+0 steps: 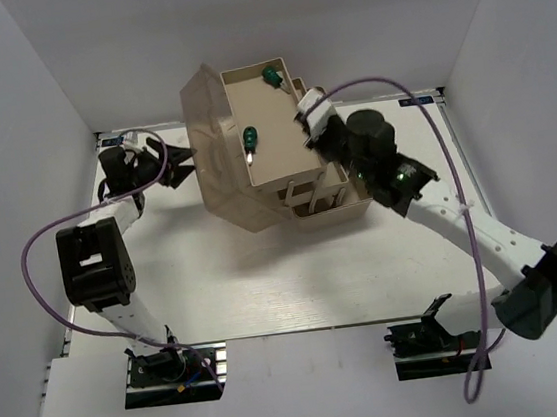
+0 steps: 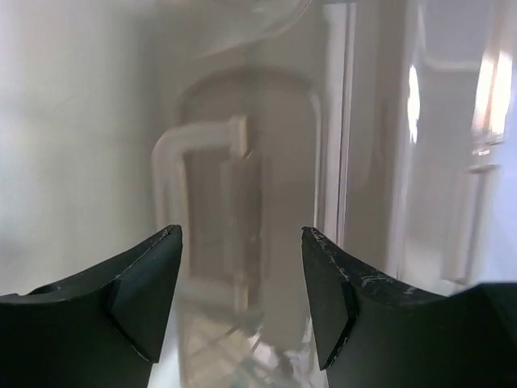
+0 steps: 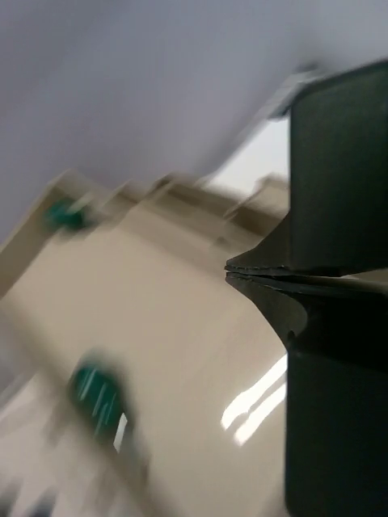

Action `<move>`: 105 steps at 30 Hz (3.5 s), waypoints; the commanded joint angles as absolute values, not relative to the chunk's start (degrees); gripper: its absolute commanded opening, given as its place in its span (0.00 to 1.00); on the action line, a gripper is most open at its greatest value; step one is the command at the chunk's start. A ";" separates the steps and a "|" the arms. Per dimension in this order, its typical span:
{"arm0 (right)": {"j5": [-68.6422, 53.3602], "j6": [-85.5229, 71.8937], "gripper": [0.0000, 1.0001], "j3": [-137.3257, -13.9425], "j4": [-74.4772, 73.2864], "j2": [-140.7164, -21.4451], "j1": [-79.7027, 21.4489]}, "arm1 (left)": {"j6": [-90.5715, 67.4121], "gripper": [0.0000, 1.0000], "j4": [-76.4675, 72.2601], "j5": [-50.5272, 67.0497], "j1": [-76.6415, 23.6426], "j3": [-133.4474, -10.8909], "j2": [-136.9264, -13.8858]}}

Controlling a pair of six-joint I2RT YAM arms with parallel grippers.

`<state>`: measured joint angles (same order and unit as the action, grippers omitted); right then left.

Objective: Sort the tools into containers

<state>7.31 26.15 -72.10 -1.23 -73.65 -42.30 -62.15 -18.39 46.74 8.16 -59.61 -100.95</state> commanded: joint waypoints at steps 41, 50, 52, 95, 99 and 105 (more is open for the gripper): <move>-28.47 2.46 0.10 -82.00 -32.96 -100.28 -7.99 | -52.03 0.77 -7.20 47.55 -1.41 -61.63 -84.73; -15.29 6.59 0.10 -80.24 -26.11 -98.18 -6.59 | -49.23 0.78 -4.66 47.02 -1.41 -59.59 -84.64; -14.94 6.68 0.07 -81.12 -24.96 -98.17 -6.68 | -48.69 0.80 -2.56 46.23 -1.93 -59.59 -85.25; -25.04 -2.54 0.00 -97.47 -35.42 -109.42 -16.61 | -46.05 0.90 0.70 48.60 -17.84 -87.97 -120.41; -33.02 -7.46 0.00 -97.12 -34.54 -109.42 -17.31 | -46.05 0.90 1.23 48.60 -18.37 -89.73 -121.64; -37.61 -11.25 0.00 -97.90 -32.61 -110.13 -17.49 | -46.58 0.92 0.70 48.60 -19.60 -89.74 -121.64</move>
